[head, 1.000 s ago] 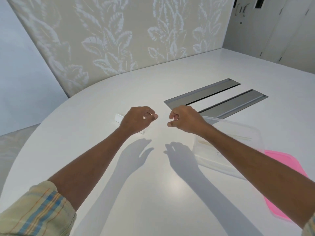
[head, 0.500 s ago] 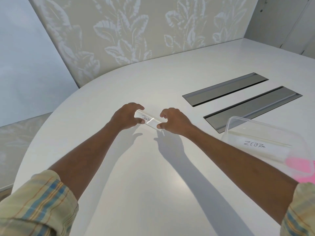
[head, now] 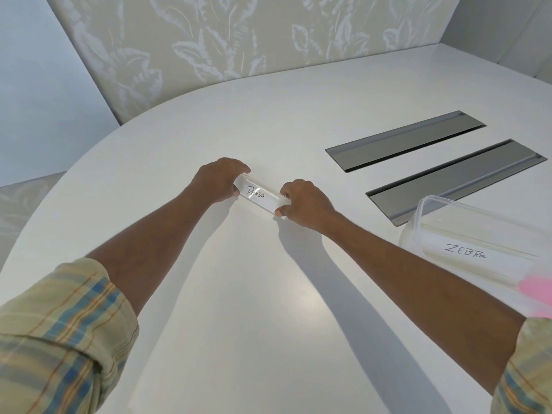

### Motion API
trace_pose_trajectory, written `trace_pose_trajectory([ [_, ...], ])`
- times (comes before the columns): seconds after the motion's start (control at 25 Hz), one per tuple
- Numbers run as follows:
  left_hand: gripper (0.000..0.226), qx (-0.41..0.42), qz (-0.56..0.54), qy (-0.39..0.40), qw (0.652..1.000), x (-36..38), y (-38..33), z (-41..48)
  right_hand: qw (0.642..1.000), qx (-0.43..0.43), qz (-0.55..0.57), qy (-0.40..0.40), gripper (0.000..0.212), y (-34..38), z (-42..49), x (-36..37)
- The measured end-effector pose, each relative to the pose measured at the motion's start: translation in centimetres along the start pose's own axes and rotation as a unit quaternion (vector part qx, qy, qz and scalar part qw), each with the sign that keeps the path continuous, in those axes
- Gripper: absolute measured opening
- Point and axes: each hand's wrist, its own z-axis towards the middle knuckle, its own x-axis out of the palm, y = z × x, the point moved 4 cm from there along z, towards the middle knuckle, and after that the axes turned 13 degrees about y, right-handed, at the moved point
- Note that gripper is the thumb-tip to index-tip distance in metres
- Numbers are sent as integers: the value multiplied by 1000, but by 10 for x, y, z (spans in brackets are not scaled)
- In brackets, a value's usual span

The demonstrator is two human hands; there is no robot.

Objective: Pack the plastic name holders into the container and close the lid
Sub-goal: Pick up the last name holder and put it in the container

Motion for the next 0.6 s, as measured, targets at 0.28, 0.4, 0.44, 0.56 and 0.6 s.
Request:
trace_pose_trajectory([
  [0.28, 47, 14, 70, 2, 997, 0, -6, 7, 998, -9, 54, -12, 20, -8, -1, 0],
  [0.4, 47, 17, 72, 4, 997, 1, -8, 4, 998, -14, 66, -19, 21, -13, -5, -4],
  [0.44, 47, 19, 75, 3, 997, 2, -9, 1, 997, -17, 69, -21, 22, -14, -7, -6],
  [0.56, 46, 28, 86, -8, 996, 3, -13, -7, 996, -24, 78, -28, 22, -17, -12, -12],
  [0.6, 45, 30, 84, -11, 996, 2, -14, -10, 996, -26, 80, -29, 23, -18, -15, -15],
])
